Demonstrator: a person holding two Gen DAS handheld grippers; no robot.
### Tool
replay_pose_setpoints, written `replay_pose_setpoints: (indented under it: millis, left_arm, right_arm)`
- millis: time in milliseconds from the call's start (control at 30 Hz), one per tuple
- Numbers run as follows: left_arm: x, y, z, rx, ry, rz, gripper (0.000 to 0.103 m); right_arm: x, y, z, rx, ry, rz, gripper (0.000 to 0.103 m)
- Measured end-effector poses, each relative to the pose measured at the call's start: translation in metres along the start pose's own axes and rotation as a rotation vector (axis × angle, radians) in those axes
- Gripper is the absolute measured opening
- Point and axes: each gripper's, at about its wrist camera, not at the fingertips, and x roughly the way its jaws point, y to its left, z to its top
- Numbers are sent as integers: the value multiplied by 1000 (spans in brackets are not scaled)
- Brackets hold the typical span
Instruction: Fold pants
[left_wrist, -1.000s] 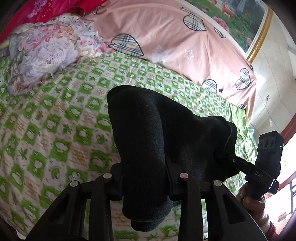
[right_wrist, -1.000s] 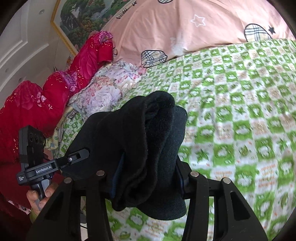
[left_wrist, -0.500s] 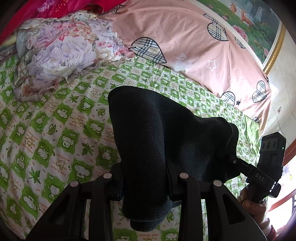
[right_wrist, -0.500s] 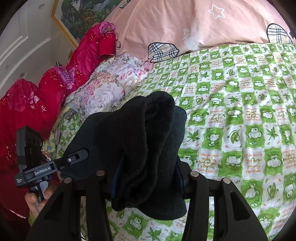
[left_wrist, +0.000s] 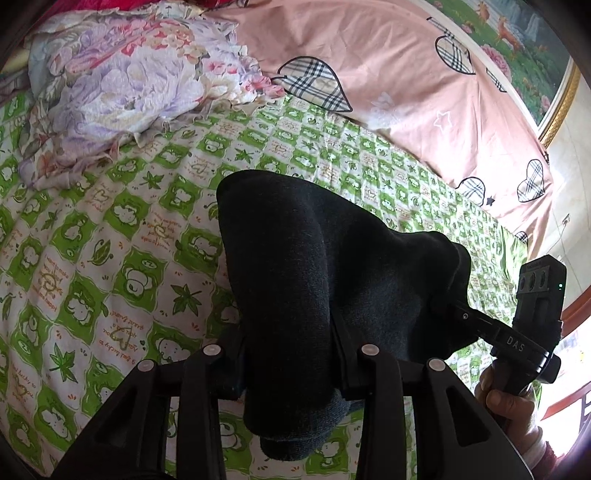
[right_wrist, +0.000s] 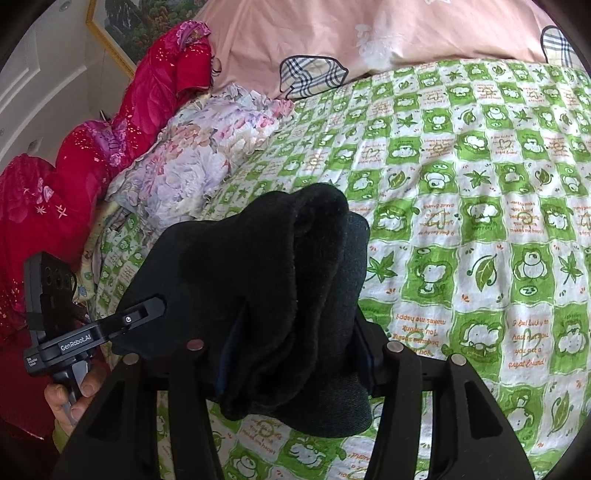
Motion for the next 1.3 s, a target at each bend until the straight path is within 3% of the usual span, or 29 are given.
replay_pose_setpoints:
  millis: [200,400,967,1300]
  left_arm:
    - [7,5,-5,-11,17,9,55]
    - [10,7,-9,-10,17,30,63]
    - [-15,-1,-20,-11,-22,63,76]
    - [-30,-15,-37,39,-39,90,81]
  right_arm:
    - [2,-12,-4,4,-4,-20,63]
    - [2,-18,-6,11,-9,-19,69]
    - [-28,-13,-16,21,-70,-68,70]
    - [-34,5,-27,-27,-80,-86,75]
